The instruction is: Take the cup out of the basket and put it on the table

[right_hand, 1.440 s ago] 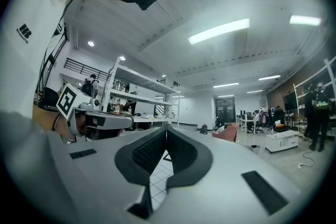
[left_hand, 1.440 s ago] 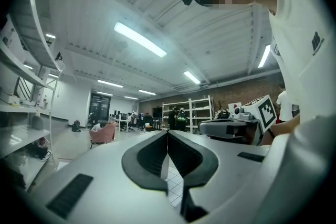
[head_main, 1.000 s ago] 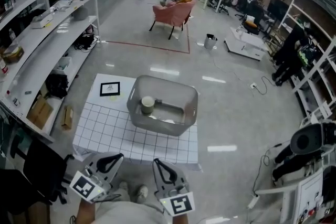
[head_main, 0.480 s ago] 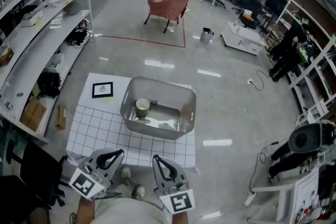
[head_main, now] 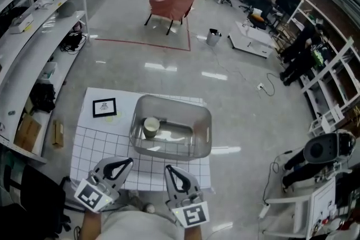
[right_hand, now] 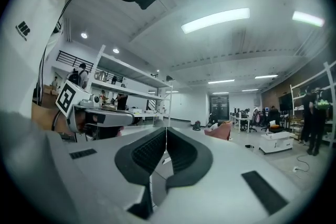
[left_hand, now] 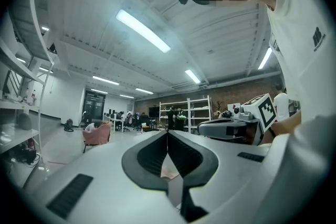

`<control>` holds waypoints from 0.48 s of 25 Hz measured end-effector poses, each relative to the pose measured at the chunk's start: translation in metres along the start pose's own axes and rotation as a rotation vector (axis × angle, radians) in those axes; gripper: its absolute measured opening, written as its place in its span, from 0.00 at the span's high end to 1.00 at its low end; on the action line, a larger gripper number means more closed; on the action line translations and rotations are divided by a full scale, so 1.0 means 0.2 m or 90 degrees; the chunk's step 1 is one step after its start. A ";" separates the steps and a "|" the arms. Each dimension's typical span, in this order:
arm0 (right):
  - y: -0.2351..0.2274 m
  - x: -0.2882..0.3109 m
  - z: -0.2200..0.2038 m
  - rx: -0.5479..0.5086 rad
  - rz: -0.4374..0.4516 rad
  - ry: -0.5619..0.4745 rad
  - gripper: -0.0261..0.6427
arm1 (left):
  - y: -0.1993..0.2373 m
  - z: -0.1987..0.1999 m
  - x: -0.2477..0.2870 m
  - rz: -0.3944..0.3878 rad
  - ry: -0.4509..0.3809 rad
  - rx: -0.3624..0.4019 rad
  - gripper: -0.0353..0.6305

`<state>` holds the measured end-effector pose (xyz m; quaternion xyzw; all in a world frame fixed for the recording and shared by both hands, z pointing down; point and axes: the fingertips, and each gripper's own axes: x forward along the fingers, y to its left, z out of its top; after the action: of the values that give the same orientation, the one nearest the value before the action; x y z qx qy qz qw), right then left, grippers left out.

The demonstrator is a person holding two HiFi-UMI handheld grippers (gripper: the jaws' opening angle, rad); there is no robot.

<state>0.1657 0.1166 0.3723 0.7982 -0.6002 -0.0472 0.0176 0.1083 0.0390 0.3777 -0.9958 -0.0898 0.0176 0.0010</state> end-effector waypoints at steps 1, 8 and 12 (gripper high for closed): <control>0.00 0.04 0.00 0.000 -0.004 0.002 0.95 | 0.04 0.00 0.01 -0.001 -0.001 -0.002 0.93; -0.01 0.19 0.00 -0.020 -0.027 0.011 0.94 | 0.22 -0.02 0.04 -0.019 -0.016 -0.023 0.93; -0.03 0.27 -0.02 -0.023 -0.026 0.020 0.94 | 0.29 -0.03 0.06 -0.020 -0.018 -0.030 0.93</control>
<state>0.1870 0.0656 0.3724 0.8104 -0.5826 -0.0461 0.0407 0.1318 -0.0166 0.3837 -0.9937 -0.1057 0.0294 -0.0235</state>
